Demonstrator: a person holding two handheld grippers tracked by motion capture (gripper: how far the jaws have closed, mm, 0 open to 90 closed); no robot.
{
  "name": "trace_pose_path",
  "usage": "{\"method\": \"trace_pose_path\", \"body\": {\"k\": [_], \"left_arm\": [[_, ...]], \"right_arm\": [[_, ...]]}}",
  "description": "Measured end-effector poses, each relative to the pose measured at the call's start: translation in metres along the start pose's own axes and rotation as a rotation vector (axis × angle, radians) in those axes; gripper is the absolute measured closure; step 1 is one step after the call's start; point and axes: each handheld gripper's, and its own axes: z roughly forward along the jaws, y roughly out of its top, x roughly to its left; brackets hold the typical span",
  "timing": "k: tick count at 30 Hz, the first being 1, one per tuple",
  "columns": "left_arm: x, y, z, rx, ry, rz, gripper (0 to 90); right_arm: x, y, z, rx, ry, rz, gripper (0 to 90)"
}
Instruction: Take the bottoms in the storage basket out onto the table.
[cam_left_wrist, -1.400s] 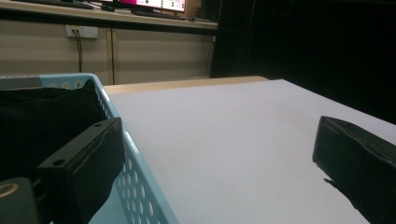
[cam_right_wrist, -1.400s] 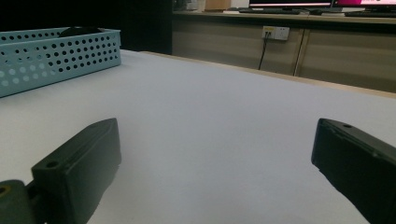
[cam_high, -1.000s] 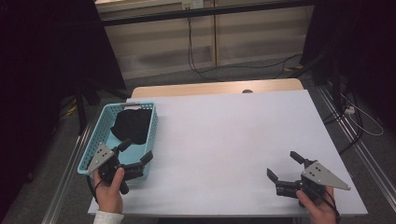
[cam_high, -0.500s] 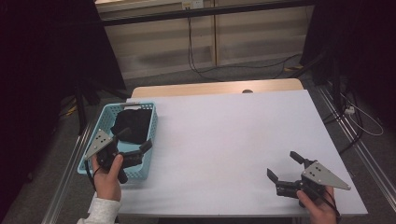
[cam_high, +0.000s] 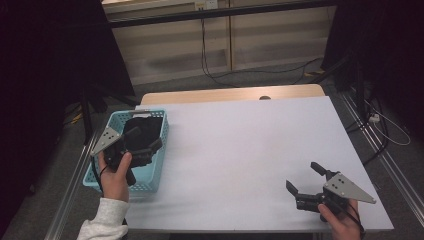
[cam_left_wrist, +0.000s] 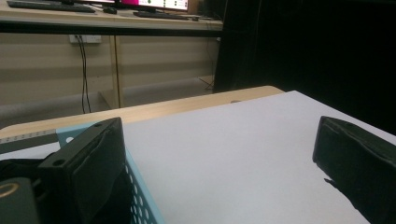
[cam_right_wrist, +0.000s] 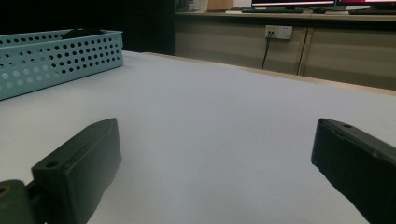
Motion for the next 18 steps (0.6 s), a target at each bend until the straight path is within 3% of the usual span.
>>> {"method": "trace_pose_path", "body": {"k": [18], "left_arm": [[0.037, 0.004, 0.028, 0.046, 0.057, -0.039, 2.6]], "right_arm": [[-0.001, 0.000, 0.000, -0.002, 0.005, 0.004, 0.6]]}}
